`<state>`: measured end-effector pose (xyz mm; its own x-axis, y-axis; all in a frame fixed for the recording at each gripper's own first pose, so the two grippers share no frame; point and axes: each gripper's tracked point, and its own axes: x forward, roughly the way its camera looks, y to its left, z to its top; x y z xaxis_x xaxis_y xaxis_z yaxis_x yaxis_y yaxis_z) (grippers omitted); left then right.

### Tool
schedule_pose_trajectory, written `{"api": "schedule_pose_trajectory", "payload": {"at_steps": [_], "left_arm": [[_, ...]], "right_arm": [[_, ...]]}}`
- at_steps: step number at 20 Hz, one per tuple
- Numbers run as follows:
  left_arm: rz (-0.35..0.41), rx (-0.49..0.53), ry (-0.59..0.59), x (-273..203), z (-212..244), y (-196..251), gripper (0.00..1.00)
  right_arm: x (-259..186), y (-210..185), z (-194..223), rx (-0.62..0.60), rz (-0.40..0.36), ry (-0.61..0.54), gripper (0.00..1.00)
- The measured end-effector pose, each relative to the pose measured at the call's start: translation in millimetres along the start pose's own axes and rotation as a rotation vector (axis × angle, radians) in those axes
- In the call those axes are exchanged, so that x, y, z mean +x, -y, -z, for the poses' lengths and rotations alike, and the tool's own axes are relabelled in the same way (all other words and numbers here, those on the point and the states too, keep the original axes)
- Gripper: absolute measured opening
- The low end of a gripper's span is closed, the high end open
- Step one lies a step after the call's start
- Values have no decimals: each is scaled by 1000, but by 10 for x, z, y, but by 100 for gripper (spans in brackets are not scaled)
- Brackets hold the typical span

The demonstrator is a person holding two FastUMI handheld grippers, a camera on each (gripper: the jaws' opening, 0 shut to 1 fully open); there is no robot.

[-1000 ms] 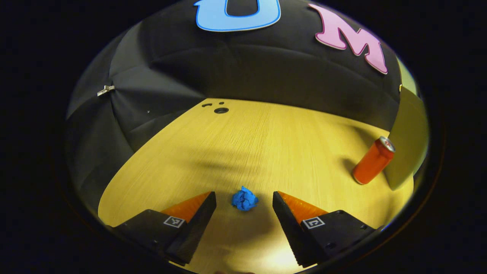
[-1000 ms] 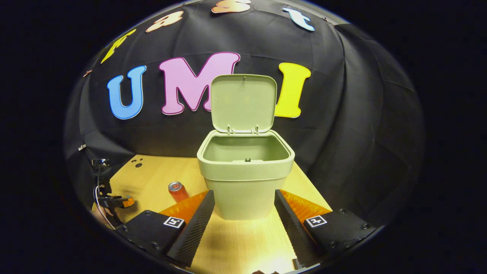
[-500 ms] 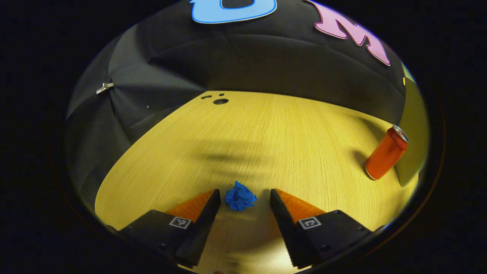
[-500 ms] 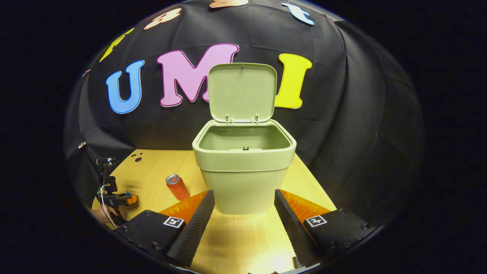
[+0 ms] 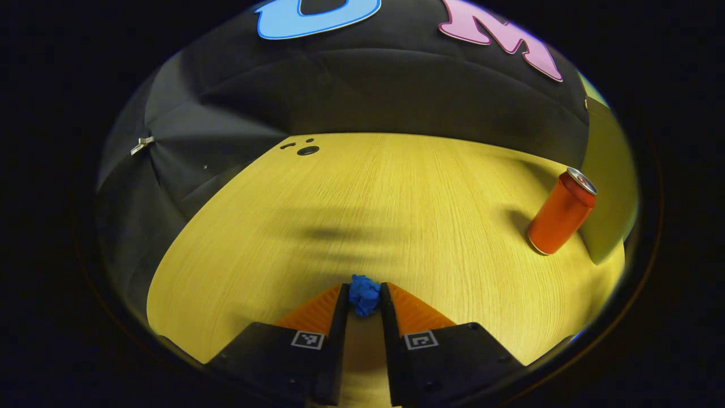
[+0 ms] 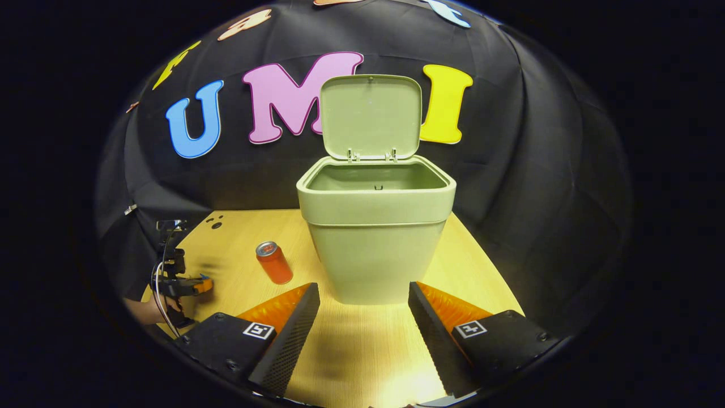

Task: Press the lid of the desktop garbage bin to open it, pick up the crumpled paper on the desktop and throw it into the bin, then pick up the pop can on the desktop and drop it into the bin, and finally close the garbage bin lid.

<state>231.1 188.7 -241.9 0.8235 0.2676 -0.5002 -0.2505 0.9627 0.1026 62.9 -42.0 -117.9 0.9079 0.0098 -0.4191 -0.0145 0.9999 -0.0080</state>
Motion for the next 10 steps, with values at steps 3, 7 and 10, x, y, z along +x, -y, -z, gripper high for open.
{"api": "schedule_pose_trajectory", "payload": {"at_steps": [3,7,10], "left_arm": [[16,-6,19,-87,-85,68,34],[45,27,82,-333,-397,178,34],[102,53,154,-629,-726,358,35]], "right_arm": [[-18,45,77,25,-1,-14,99],[-20,75,223,20,-12,-40,98],[-11,71,290,22,-24,-42,98]]}}
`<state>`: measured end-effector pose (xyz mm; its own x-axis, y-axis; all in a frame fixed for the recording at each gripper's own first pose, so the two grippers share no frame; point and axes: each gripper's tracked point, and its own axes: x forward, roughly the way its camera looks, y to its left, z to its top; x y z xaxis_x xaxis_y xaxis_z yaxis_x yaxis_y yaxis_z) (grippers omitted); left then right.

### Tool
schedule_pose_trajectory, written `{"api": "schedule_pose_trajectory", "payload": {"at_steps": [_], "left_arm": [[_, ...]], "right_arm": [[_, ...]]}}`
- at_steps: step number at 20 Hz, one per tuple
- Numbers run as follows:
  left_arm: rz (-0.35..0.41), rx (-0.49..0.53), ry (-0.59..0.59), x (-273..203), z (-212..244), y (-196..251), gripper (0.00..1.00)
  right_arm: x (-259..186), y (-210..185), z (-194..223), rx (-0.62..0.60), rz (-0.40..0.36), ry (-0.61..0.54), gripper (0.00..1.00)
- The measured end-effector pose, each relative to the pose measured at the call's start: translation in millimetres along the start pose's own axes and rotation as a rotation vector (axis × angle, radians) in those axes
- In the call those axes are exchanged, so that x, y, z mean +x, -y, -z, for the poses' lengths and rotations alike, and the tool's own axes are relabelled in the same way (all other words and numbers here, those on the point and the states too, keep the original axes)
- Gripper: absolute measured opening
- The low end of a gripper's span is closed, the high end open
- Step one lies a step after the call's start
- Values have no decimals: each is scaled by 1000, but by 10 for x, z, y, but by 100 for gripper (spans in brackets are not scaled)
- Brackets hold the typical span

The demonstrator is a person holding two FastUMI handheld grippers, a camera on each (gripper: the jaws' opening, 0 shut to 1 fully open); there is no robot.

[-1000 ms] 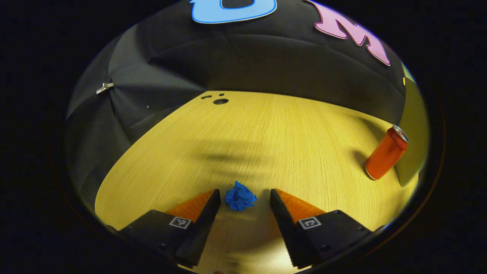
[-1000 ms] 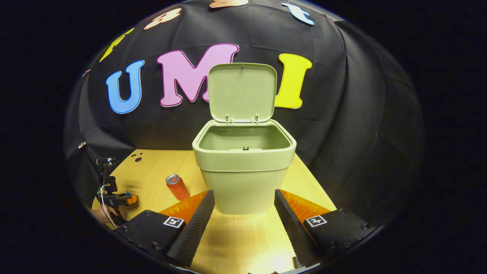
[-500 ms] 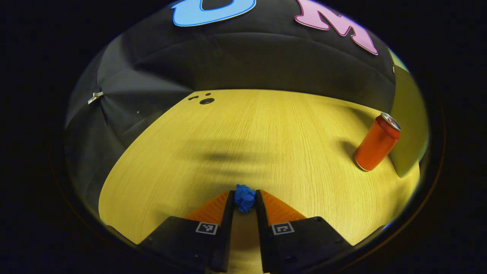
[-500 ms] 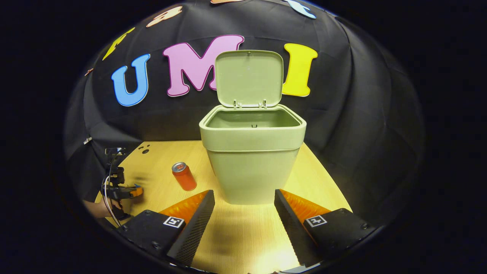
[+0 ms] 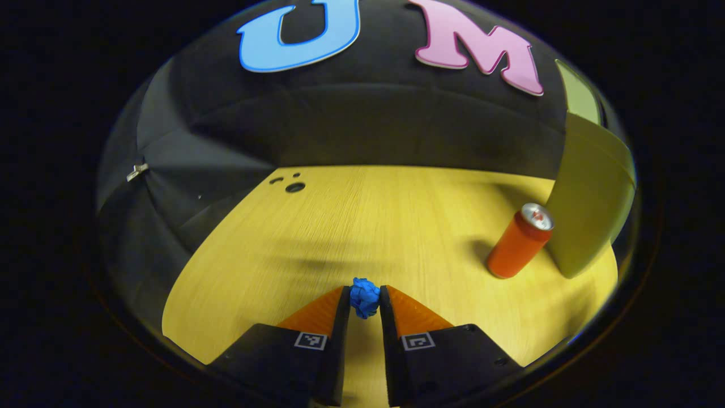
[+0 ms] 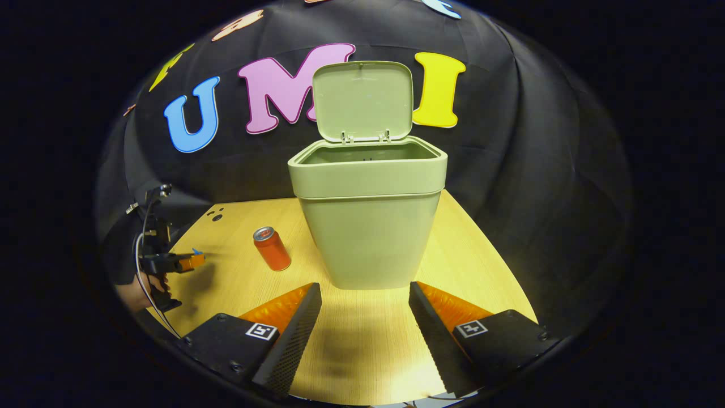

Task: Press the lid of the desktop garbage bin to open it, pick up the crumpled paper on the desktop and throw it into the bin, then pick up the pop can on the desktop and drop it into the bin, and finally close the garbage bin lid.

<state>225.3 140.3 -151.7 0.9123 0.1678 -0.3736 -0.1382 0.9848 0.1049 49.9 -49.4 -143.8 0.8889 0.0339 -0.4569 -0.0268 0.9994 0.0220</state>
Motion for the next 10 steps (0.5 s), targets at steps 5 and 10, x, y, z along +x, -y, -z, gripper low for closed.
{"api": "schedule_pose_trajectory", "payload": {"at_steps": [5,10], "left_arm": [[78,36,108,-292,-602,307,33],[189,76,213,-610,-1202,760,33]], "right_arm": [[34,-13,23,15,-11,11,98],[50,12,71,44,-13,2,98]]}}
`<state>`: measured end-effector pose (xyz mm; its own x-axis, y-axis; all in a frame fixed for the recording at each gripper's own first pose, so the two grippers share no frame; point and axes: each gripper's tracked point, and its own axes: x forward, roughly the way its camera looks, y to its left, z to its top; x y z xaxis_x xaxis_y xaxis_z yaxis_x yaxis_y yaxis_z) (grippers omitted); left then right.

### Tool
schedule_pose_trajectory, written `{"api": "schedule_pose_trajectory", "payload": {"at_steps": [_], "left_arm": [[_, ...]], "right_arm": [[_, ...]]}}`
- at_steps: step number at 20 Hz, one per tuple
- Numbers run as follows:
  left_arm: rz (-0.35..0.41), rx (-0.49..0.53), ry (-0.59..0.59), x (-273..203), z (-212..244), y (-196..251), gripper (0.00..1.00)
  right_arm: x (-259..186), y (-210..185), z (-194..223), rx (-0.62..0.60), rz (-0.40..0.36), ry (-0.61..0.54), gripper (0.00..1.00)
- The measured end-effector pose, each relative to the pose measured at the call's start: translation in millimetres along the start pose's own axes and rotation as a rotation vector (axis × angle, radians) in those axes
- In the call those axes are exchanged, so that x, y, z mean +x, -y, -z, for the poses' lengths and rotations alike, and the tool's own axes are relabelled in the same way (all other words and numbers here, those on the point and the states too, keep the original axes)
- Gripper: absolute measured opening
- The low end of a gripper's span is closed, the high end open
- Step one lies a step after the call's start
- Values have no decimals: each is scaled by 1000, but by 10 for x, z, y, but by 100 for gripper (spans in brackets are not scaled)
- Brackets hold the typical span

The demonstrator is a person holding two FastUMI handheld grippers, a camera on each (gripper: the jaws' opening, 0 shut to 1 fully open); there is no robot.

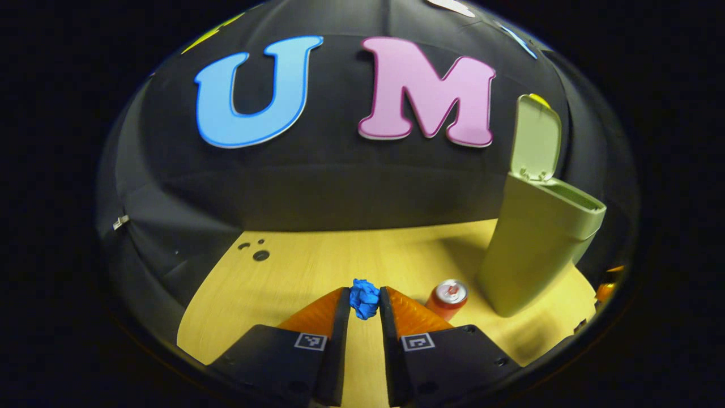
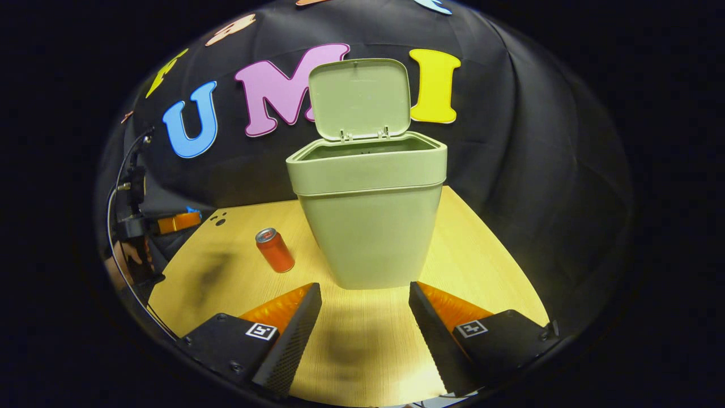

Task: Press the lid of the desktop garbage bin to open it, pick up the crumpled paper on the desktop and throw it into the bin, then pick up the pop can on the desktop and drop it into the bin, and finally close the garbage bin lid.

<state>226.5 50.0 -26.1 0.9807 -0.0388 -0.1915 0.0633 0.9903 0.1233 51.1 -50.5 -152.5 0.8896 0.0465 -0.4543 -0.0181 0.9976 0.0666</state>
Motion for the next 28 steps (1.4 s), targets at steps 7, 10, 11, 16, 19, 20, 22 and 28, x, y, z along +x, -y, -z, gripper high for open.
{"api": "schedule_pose_trajectory", "payload": {"at_steps": [7,10,11,16,19,20,22,28], "left_arm": [[175,50,173,-136,-837,972,33],[264,41,204,-148,-1043,1437,33],[292,41,214,-135,-1105,1584,33],[421,48,221,-106,-1169,2260,33],[481,59,190,-14,-1100,2564,31],[497,61,184,-11,-1090,2653,33],[521,67,168,33,-1048,2798,33],[554,71,106,141,-889,2976,35]], "right_arm": [[-30,131,83,40,23,-19,98],[-45,188,133,49,32,-28,99],[-45,201,140,48,31,-31,99],[-42,225,232,38,23,-51,99],[-40,266,259,38,20,-60,99],[-32,281,269,39,21,-62,99],[-23,319,305,46,25,-72,99],[-7,435,310,70,59,-70,99]]}}
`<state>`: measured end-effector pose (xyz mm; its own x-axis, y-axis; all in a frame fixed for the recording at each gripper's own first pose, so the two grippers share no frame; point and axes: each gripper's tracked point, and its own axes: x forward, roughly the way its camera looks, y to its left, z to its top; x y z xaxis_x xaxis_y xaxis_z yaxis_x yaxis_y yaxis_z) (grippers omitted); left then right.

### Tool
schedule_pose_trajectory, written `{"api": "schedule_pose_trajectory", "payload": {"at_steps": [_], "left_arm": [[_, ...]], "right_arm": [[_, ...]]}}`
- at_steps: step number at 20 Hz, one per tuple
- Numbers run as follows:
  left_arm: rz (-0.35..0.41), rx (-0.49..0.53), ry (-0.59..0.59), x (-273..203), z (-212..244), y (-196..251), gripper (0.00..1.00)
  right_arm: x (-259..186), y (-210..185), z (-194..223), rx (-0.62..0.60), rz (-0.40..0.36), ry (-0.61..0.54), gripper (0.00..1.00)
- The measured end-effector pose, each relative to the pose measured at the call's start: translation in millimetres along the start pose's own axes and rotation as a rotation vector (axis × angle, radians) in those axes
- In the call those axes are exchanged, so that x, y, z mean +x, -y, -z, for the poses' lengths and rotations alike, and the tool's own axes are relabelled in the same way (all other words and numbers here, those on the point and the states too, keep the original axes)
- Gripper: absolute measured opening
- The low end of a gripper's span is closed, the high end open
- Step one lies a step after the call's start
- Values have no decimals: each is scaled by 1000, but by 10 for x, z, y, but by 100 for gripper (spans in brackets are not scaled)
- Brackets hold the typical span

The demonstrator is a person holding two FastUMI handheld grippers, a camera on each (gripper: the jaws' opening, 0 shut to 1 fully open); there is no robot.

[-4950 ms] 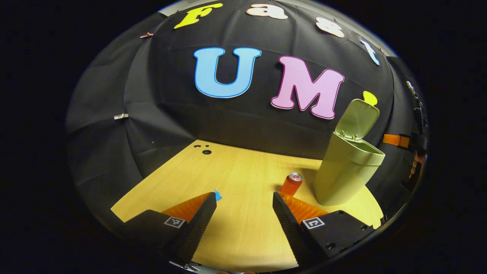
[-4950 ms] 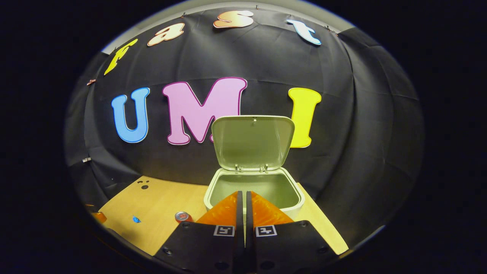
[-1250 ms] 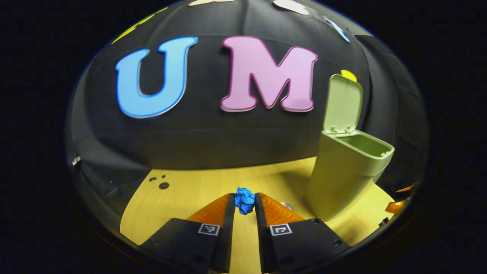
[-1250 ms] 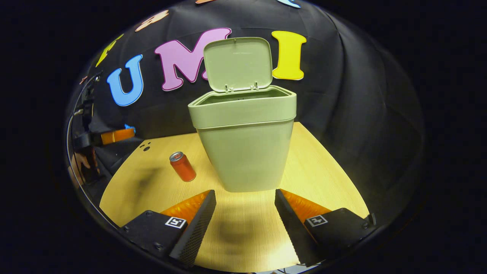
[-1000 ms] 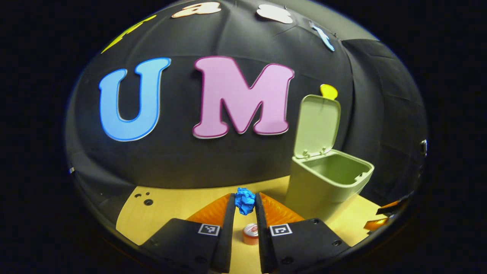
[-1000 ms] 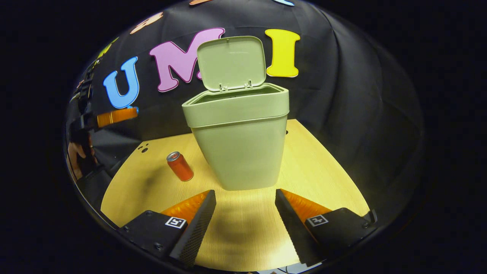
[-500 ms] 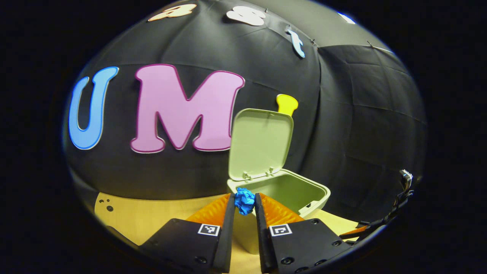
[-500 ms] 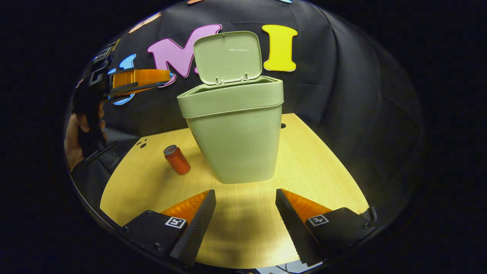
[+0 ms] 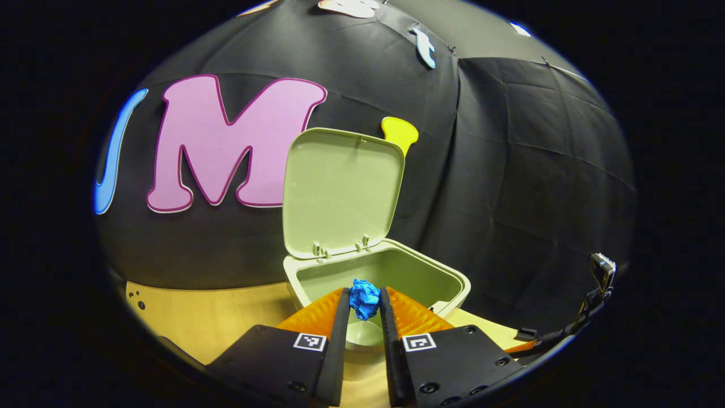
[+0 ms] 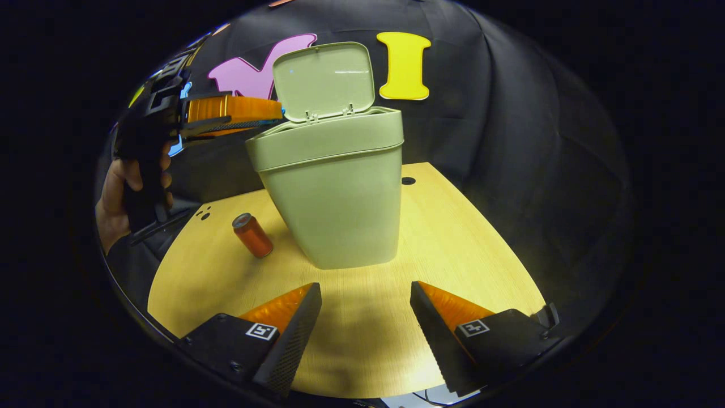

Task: Press the lid of the desktop garbage bin to open it, pick up the crumpled paper on the desktop and throw it into the bin, then pick up the pop can on the desktop and drop it into the bin, and finally close the garbage bin lid.

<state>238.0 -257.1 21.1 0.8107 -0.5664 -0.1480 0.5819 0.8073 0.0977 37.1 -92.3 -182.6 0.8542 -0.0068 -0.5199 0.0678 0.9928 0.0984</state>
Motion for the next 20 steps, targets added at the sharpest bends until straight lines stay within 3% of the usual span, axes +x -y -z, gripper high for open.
{"api": "schedule_pose_trajectory", "payload": {"at_steps": [1,4,5,9,11,20], "left_arm": [[6,-3,-6,21,19,5,33],[6,13,-9,46,41,8,40],[6,22,-6,44,32,4,46],[0,33,7,1,13,-21,89],[-24,24,36,-77,-52,-93,96],[-254,11,74,-1024,108,-970,96]], "right_arm": [[15,3,2,2,1,-2,99],[33,-22,19,-1,-3,-10,99],[29,-35,19,-4,-4,-10,99],[65,-107,-4,-21,-13,-11,99],[78,-140,-18,-29,-20,-6,99],[199,-661,76,-66,-125,-43,99]]}}
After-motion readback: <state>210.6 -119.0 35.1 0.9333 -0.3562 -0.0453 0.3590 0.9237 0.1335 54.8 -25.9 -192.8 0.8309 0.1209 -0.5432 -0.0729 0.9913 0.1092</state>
